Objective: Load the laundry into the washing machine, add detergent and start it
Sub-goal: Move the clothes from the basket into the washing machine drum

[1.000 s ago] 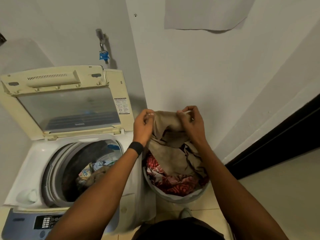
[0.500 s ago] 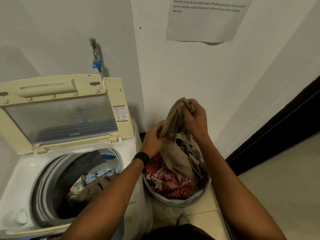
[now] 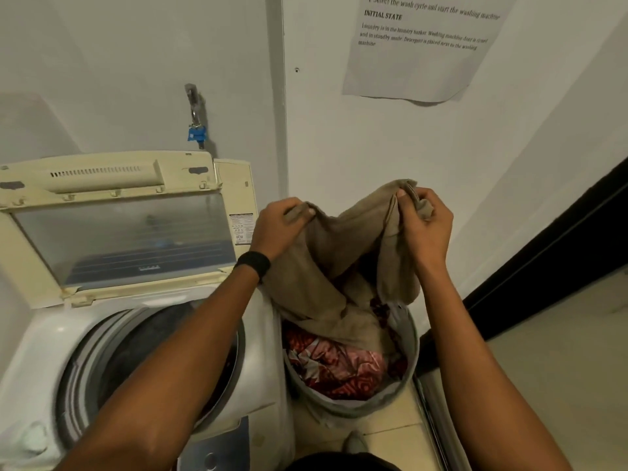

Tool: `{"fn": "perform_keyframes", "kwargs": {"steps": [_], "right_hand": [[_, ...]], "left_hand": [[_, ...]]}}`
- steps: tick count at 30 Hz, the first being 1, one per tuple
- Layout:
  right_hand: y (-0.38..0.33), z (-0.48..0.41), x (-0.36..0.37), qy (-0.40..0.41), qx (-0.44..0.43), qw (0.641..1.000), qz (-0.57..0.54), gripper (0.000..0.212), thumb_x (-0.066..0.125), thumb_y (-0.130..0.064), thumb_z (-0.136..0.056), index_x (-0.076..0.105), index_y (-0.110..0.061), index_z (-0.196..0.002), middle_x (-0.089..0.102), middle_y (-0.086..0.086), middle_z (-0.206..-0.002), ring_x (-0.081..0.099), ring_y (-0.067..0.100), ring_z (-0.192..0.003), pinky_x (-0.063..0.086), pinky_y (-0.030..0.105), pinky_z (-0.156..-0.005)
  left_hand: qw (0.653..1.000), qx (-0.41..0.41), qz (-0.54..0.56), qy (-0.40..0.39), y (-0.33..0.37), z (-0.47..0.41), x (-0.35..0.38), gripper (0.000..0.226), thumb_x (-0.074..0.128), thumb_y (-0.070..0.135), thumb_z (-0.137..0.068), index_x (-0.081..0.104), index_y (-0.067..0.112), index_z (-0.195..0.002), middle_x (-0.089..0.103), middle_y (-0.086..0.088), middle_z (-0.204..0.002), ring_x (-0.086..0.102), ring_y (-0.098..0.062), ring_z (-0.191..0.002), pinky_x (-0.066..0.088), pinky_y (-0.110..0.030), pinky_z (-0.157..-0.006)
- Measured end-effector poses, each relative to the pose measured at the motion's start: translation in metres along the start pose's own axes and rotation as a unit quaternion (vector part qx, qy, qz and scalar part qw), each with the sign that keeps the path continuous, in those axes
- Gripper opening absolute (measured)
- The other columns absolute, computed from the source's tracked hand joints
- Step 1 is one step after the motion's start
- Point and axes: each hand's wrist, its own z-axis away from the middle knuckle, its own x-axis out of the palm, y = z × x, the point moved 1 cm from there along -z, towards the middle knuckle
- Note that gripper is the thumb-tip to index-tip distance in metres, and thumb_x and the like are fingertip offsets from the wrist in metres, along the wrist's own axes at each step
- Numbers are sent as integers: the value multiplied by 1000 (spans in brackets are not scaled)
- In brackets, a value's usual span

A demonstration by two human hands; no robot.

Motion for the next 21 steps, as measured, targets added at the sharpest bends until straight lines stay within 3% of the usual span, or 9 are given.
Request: {"fn": "perform_keyframes", "kwargs": {"steps": [3, 5, 7, 9, 11, 14, 18, 20, 21], "right_hand": [[2, -1, -4, -78, -31, 994, 71, 45, 75, -21, -85, 61, -35, -125, 61, -14, -123, 57, -5, -113, 51, 17, -95], [3, 0, 3, -222, -89, 963, 121, 83, 81, -18, -77, 43, -42, -147, 43, -9, -147, 42, -2, -135, 39, 10, -105], [5, 9, 21, -352, -124, 916, 151, 101, 83, -18, -75, 30, -41, -157, 37, -9, -157, 36, 2, -143, 36, 13, -111], [11, 18, 37, -393, -99, 902, 153, 84, 82, -24, -79, 43, -42, -150, 59, -10, -140, 57, 6, -125, 51, 26, -103], [20, 19, 40, -357, -95, 916, 153, 46, 77, -30, -86, 65, -34, -130, 71, -14, -116, 67, 6, -103, 56, 36, -94], [26, 11, 28, -258, -82, 951, 152, 14, 68, -24, -94, 75, -30, -105, 75, -14, -99, 68, 2, -91, 56, 30, -87], [24, 1, 5, -97, -2, 990, 107, 9, 60, -26, -99, 68, -29, -95, 70, -17, -94, 64, -4, -89, 55, 24, -84], [23, 2, 1, -128, 6, 985, 115, 7, 65, -27, -93, 65, -28, -100, 68, -14, -100, 63, 3, -92, 56, 27, -86], [21, 5, 3, -173, -10, 978, 115, 22, 70, -26, -89, 62, -30, -109, 66, -16, -110, 63, 4, -96, 54, 22, -88]], "left_hand": [[998, 27, 41, -37, 7, 7, 5, 14, 70, 26, -98, 76, 15, -90, 73, 3, -84, 66, -5, -80, 46, -18, -77], [990, 64, 54, -110, 17, 5, 13, 11, 72, 23, -96, 77, 16, -88, 75, 5, -84, 69, -7, -81, 49, -20, -80], [982, 56, 82, -159, 26, 3, 24, 12, 74, 26, -95, 78, 17, -88, 76, 4, -84, 71, -11, -82, 52, -24, -79], [980, 36, 110, -160, 30, 5, 29, 17, 76, 32, -93, 77, 15, -87, 77, 0, -86, 73, -19, -85, 57, -32, -81], [981, 26, 111, -159, 24, 8, 30, 21, 78, 39, -89, 74, 19, -89, 75, 3, -89, 71, -18, -90, 57, -33, -84], [979, 2, 18, -205, 3, 16, 23, 29, 77, 56, -84, 66, 31, -92, 69, 8, -89, 65, -14, -88, 52, -29, -79], [983, -48, -12, -178, -29, 35, 17, 29, 69, 39, -98, 61, 32, -71, 58, 15, -63, 55, -2, -63, 39, -28, -67], [989, -49, 22, -138, -31, 38, 15, 32, 64, 38, -101, 68, 19, -76, 64, 7, -68, 60, -9, -69, 44, -33, -68], [990, -33, 34, -131, -27, 37, 14, 33, 62, 39, -102, 71, 15, -81, 68, 2, -74, 64, -15, -76, 47, -35, -73]]}}
